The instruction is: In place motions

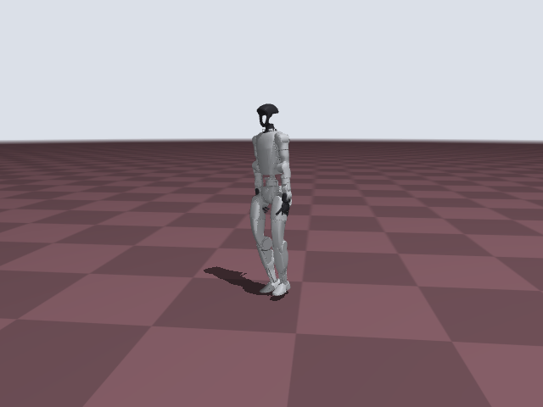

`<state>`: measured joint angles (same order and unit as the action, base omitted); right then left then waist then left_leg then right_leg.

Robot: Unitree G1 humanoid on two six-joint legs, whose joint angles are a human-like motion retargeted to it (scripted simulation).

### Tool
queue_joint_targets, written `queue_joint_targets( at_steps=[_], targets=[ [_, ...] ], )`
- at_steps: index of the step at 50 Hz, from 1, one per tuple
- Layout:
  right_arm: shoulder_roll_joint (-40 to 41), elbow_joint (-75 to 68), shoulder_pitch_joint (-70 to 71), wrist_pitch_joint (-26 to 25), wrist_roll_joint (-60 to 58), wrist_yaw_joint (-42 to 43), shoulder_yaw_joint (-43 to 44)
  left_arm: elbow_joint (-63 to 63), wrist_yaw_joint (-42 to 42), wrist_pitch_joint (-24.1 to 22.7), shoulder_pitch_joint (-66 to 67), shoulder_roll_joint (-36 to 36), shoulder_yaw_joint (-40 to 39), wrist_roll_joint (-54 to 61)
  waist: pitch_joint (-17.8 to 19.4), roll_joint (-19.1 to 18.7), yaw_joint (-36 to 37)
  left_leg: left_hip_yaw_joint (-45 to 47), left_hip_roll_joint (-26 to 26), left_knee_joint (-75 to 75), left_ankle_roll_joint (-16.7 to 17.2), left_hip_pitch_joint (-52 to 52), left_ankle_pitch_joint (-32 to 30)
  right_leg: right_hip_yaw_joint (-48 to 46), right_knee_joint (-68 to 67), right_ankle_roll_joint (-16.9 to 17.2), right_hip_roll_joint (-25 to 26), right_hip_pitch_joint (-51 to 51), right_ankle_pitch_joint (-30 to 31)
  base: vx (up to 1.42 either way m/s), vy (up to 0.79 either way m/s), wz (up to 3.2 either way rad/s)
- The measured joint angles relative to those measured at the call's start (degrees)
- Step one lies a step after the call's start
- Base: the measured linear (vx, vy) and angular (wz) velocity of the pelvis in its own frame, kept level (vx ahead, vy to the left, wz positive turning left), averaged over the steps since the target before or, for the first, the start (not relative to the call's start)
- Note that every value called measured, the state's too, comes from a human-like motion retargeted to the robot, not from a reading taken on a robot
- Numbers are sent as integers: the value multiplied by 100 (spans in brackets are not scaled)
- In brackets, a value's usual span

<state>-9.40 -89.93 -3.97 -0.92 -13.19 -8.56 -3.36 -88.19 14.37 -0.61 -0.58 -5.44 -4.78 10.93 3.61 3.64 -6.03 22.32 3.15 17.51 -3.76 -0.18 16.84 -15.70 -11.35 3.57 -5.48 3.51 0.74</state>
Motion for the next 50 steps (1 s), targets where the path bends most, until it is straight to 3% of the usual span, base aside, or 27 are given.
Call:
queue_joint_targets(
  at_steps=[2, 4, 5, 9, 13, 16, 23, 27, 31, 32, 33, 35, 37, 38, 39, 40, 42, 44, 47, 50],
  targets=[
    [235, 34, 532, -64, 146, -367, -461, -165, -108, 64, 357, 4, -261, -146, 85, 136, 287, 290, -362, 1424, 58, -702, -920, 225, 45, 161, -261, -105, 122, -39, -11, -66],
    [440, 355, 1011, -55, 205, -653, -745, -390, -262, -6, 547, -60, -421, -46, 239, 236, 470, 330, -743, 2876, -274, -1629, -1521, 246, 58, 262, -469, -277, 200, -52, -8, 5],
    [556, 615, 1248, -25, 206, -731, -895, -477, -352, -60, 632, -113, -540, 38, 366, 283, 576, 323, -934, 3665, -528, -2113, -1509, 261, 43, 262, -527, -337, 226, -43, -9, -13],
    [790, 1499, 2088, 111, -100, -956, -1204, -619, -235, 192, 1096, -263, -783, -148, 719, 340, 1302, 146, -1457, 6010, -733, -3705, -876, 416, 73, 23, -472, -343, 386, -15, -7, -46],
    [957, 2237, 2713, 326, -348, -656, -1047, -799, -380, 179, 1471, -317, -1228, -226, 1030, 415, 2025, 132, -1610, 6965, -648, -4729, -630, 691, 125, -99, -522, -281, 516, -11, 0, -68],
    [1027, 2620, 3030, 510, -170, -601, -1042, -795, -352, 166, 1723, -249, -1575, -14, 1033, 422, 2184, 194, -1645, 7076, -575, -5015, -541, 766, 215, -134, -520, -240, 554, 2, 2, -27],
    [1203, 2919, 2814, 745, -77, -533, -1296, -895, -340, 260, 1708, -163, -1901, 326, 430, 325, 1615, 207, -1568, 6185, -483, -4163, -392, 437, 500, -53, -373, -154, 564, 11, 5, 42],
    [1090, 2555, 2301, 719, -464, -580, -1375, -704, -277, 233, 1335, -141, -1641, 246, 173, 319, 1202, 165, -937, 4611, -228, -2771, -557, 192, 597, 69, -352, 28, 457, 18, 2, 58],
    [885, 1863, 1428, 569, -974, -607, -1240, -657, -337, 210, 756, -217, -1082, 172, -123, 243, 680, -221, -96, 2031, 27, -1103, -939, -144, 312, 127, -243, 127, 164, 34, 2, 68],
    [812, 1652, 1183, 523, -1041, -588, -1198, -669, -370, 206, 568, -255, -888, 169, -152, 203, 587, -344, 71, 1283, 69, -652, -830, -195, 149, 111, -177, 130, 96, 39, 6, 26],
    [718, 1427, 936, 480, -1066, -576, -1146, -667, -407, 206, 368, -290, -679, 150, -147, 173, 535, -437, 217, 623, 38, -220, -299, -212, -74, 95, -117, 115, 56, 36, 5, 38],
    [462, 948, 456, 388, -1133, -597, -893, -581, -455, 236, -66, -269, -209, 116, -177, 42, 277, -429, 265, -479, -222, 425, 163, -430, -664, 140, 24, 48, 325, 33, 10, 74],
    [195, 545, 136, 215, -1263, -634, -508, -337, -299, 309, -671, -191, 85, 69, -232, -199, 66, -898, 146, -976, -278, 360, -7, -497, -2027, 332, 77, -747, 1477, 4, 11, 68],
    [84, 356, 48, 141, -1277, -594, -297, -133, -182, 316, -977, -138, 93, -48, -246, -254, -56, -955, 69, -1063, -236, 229, -54, -488, -2995, 269, -102, -1445, 1974, -19, 9, 47],
    [-50, 215, -43, 102, -1216, -500, -112, 120, -51, 285, -1274, -94, 129, -85, -177, -258, -166, -972, 82, -1115, -244, 174, -85, -270, -3917, 200, -214, -2092, 2051, -25, 12, 26],
    [-194, 98, -134, 82, -1118, -378, 60, 398, 86, 236, -1568, -54, 179, -83, -67, -236, -268, -968, 140, -1150, -276, 158, -108, 51, -4817, 128, -294, -2713, 1916, -23, 19, 40],
    [-471, -112, -255, 46, -791, -292, 389, 949, 434, 137, -2169, -100, 223, -90, 136, -343, -726, -1055, 104, -1154, -332, 12, -214, -219, -6314, -132, -841, -3639, 1381, -26, 18, 87],
    [-660, -327, -411, -19, -445, -270, 656, 1426, 473, 59, -2610, -112, 144, -213, 330, -491, -1152, -1207, -82, -1054, -313, -124, -308, -247, -7162, -64, -860, -4319, 1228, -21, 8, 107],
    [-904, -568, -684, -49, -64, -58, 1093, 1941, 204, -211, -2977, -36, 85, -181, 519, -586, -1618, -1108, -339, -984, -198, -165, -429, -216, -7813, 100, -759, -4989, 952, -1, 6, 65],
    [-1031, -700, -1008, -23, 303, 171, 1366, 2262, 147, -390, -3110, 18, 195, 104, 439, -606, -1723, -935, -433, -996, -106, -211, -485, -249, -7879, 46, -843, -5257, 822, 13, -4, 14]
  ],
)
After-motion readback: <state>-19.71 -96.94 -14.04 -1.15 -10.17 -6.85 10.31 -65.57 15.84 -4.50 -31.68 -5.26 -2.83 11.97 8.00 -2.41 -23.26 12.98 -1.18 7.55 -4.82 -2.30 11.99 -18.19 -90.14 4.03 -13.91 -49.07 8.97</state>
